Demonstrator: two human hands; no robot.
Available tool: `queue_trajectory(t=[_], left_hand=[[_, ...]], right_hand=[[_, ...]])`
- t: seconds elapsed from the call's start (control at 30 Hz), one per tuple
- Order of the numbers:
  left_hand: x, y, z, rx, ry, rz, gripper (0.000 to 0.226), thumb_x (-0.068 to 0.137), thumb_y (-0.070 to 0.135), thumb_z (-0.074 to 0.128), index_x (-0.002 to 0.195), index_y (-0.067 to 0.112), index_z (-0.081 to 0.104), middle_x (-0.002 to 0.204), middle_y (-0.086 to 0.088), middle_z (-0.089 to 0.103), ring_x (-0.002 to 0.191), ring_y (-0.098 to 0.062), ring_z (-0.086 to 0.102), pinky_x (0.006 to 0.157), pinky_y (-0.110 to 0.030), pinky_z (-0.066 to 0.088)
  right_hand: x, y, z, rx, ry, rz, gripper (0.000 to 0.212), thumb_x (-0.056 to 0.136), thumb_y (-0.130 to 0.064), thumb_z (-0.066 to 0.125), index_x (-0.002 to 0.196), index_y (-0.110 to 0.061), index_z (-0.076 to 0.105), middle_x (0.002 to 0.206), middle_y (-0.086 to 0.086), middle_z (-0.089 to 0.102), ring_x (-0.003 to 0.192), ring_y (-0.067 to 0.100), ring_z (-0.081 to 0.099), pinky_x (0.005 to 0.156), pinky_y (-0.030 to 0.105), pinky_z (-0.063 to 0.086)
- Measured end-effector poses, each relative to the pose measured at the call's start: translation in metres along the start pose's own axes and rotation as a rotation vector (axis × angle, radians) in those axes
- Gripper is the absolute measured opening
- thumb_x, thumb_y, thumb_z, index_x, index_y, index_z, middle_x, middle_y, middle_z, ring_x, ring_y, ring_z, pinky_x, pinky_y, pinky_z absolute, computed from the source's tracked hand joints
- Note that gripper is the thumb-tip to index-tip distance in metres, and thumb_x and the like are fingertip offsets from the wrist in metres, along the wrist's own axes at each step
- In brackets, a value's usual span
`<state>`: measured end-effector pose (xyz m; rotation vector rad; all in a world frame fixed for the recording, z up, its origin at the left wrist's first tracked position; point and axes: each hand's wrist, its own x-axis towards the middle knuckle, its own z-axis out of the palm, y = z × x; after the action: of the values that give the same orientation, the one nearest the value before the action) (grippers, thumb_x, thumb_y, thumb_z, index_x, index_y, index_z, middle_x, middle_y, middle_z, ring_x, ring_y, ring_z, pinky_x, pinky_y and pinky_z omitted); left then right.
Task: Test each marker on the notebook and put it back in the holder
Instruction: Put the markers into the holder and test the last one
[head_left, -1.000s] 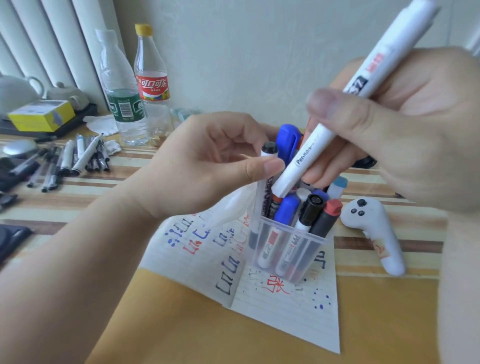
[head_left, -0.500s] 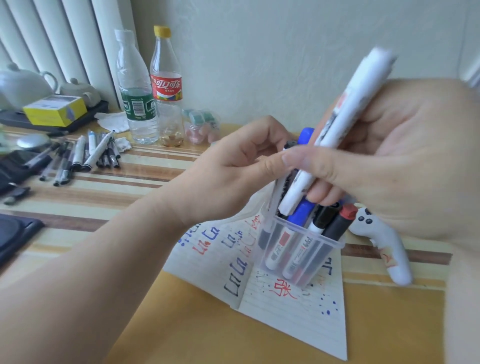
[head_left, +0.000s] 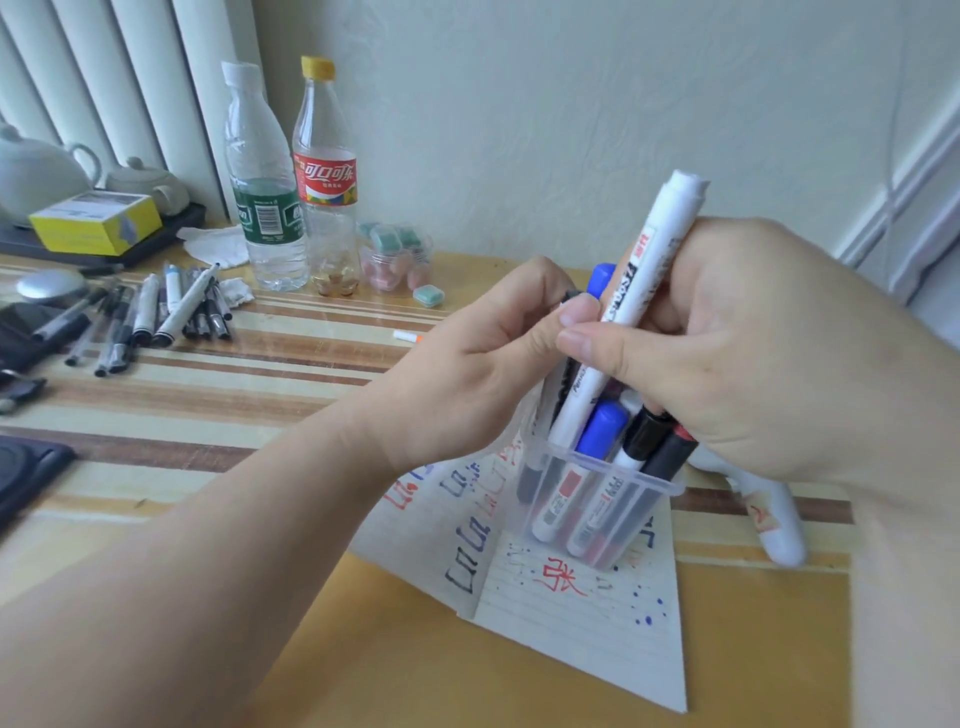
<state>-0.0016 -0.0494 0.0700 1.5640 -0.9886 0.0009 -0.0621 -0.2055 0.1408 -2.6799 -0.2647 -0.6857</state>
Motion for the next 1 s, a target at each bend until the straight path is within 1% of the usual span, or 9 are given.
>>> queue_trajectory(t=[0.13,0.3,0.4,0.53,0.6,0.63,0.7,0.77,1.0], left_hand=[[0.000,-0.006,0.003,0.072,0.080,0.005,0.046,0.104,0.041,0.040,0.089,-0.002,0.043,0.077,-0.007,0.035,0.072,-0.014,0.032,0.068,-0.027,0.033],[-0.005,-0.009,0.017,0.117,0.158,0.059,0.049,0.104,0.049,0.039,0.099,0.001,0.045,0.083,-0.020,0.042,0.072,-0.029,0.038,0.067,-0.043,0.039],[-0.008,-0.009,0.021,0.129,0.141,0.045,0.040,0.103,0.039,0.040,0.113,0.001,0.047,0.094,-0.012,0.052,0.080,-0.023,0.050,0.074,-0.035,0.047],[-0.010,-0.009,0.020,0.114,0.116,0.040,0.037,0.107,0.031,0.040,0.132,0.004,0.047,0.118,-0.007,0.061,0.113,-0.021,0.059,0.096,-0.031,0.048],[-0.011,-0.008,0.021,0.123,0.102,0.027,0.038,0.108,0.030,0.039,0.137,0.007,0.047,0.124,-0.004,0.062,0.119,-0.020,0.058,0.101,-0.028,0.046],[-0.011,-0.008,0.021,0.125,0.095,0.023,0.040,0.107,0.029,0.038,0.141,0.008,0.046,0.128,-0.003,0.062,0.124,-0.021,0.057,0.105,-0.031,0.045],[-0.011,-0.009,0.021,0.126,0.079,0.016,0.043,0.108,0.030,0.035,0.146,0.012,0.044,0.136,-0.002,0.058,0.132,-0.021,0.053,0.110,-0.036,0.042],[-0.011,-0.010,0.022,0.126,0.068,0.004,0.045,0.108,0.034,0.033,0.148,0.017,0.043,0.138,0.000,0.057,0.134,-0.020,0.052,0.111,-0.039,0.042],[-0.009,-0.015,0.026,0.072,0.052,-0.023,0.048,0.108,0.046,0.031,0.147,0.020,0.044,0.140,-0.004,0.056,0.137,-0.027,0.048,0.113,-0.049,0.039]], right_hand=[[-0.007,-0.002,0.000,0.211,-0.086,0.049,0.036,0.079,-0.055,0.067,0.092,-0.024,0.054,0.070,0.001,0.067,0.061,0.020,0.065,0.061,0.049,0.056],[-0.009,-0.001,-0.009,0.382,0.145,-0.142,0.050,0.087,-0.023,0.075,0.119,-0.038,0.039,0.076,0.003,0.062,0.064,0.025,0.062,0.056,0.048,0.054],[-0.010,0.001,-0.010,0.431,0.268,-0.258,0.049,0.091,-0.015,0.074,0.124,-0.033,0.041,0.079,0.007,0.061,0.068,0.031,0.061,0.056,0.048,0.052],[-0.007,0.014,0.004,0.525,0.173,-0.179,0.038,0.086,-0.037,0.082,0.113,-0.026,0.059,0.077,0.001,0.068,0.062,0.019,0.067,0.053,0.032,0.056],[-0.011,0.039,0.004,0.447,0.059,0.006,0.086,0.037,-0.081,0.087,0.100,-0.025,0.066,0.058,-0.005,0.068,0.049,0.011,0.066,0.042,0.019,0.051],[-0.008,0.046,0.007,0.489,0.053,0.054,0.103,0.024,-0.086,0.083,0.102,-0.020,0.067,0.057,-0.005,0.068,0.048,0.009,0.066,0.041,0.018,0.050],[-0.016,0.032,0.009,0.546,0.092,-0.183,0.071,0.070,-0.047,0.092,0.125,-0.014,0.062,0.074,0.007,0.072,0.062,0.020,0.070,0.053,0.031,0.057],[-0.017,0.017,0.006,0.574,0.264,-0.287,0.045,0.092,-0.003,0.071,0.133,-0.012,0.052,0.090,0.017,0.068,0.071,0.033,0.067,0.058,0.045,0.055],[-0.021,0.021,0.010,0.578,0.262,-0.323,0.046,0.093,0.002,0.070,0.132,-0.013,0.053,0.092,0.016,0.067,0.071,0.035,0.064,0.054,0.047,0.049]])
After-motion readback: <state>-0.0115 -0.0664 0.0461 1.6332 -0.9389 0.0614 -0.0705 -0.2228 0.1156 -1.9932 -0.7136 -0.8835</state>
